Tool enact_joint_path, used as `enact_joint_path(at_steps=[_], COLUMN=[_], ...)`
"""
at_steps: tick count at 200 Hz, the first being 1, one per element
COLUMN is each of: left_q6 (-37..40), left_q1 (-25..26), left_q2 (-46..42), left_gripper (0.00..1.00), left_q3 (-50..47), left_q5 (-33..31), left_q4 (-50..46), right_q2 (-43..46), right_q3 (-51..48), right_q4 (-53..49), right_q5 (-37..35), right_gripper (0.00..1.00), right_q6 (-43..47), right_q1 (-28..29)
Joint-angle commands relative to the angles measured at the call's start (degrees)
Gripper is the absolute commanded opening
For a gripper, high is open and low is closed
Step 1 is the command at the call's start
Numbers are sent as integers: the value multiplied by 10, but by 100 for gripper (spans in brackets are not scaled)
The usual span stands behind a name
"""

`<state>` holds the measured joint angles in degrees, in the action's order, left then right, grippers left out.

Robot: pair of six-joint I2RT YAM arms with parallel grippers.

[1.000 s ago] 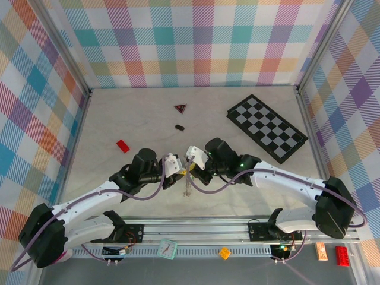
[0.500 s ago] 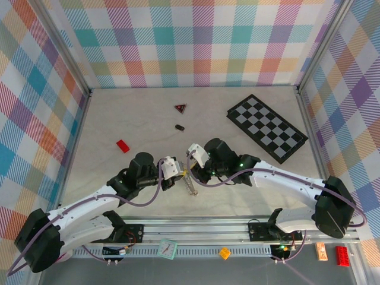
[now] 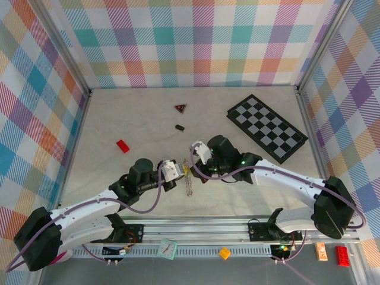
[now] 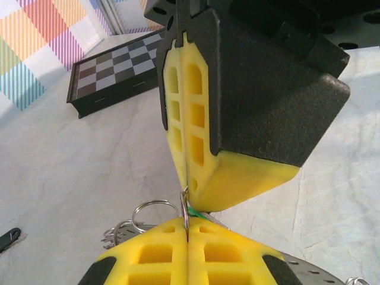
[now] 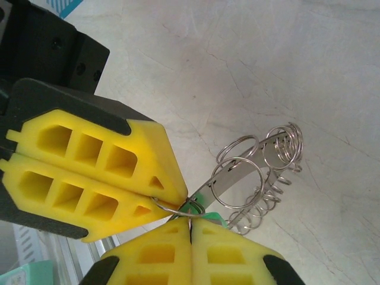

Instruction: Put the keys on the keyring

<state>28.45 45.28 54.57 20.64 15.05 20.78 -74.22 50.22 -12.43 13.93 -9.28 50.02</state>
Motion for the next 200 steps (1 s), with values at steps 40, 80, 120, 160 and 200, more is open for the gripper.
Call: enact_joint_path(at_steps=[40,80,120,160,200], left_q6=[-35,-46,-48,-56,-64], left_q1=[19,26,28,28,28], left_q2=[-6,14,18,18,19], left_gripper=[0,0,0,0,0], left_q3=[-45,-61,-64,-66,-66], left_q5=[-13,-32,-40,-40,-35], left_q4=[118,180,188,194,189], right_q2=[-13,-30,-17,-7,9], right_q3=[-45,-57,-62,-68,-71], right_q4=[107,150,143,134,131], right_q5=[73,117,120,126,141], right_gripper=[0,1,6,15,26], right_q6=[-97,-139,-138,-132,-107], right_q1=[-43,-49,-58,-66,-70])
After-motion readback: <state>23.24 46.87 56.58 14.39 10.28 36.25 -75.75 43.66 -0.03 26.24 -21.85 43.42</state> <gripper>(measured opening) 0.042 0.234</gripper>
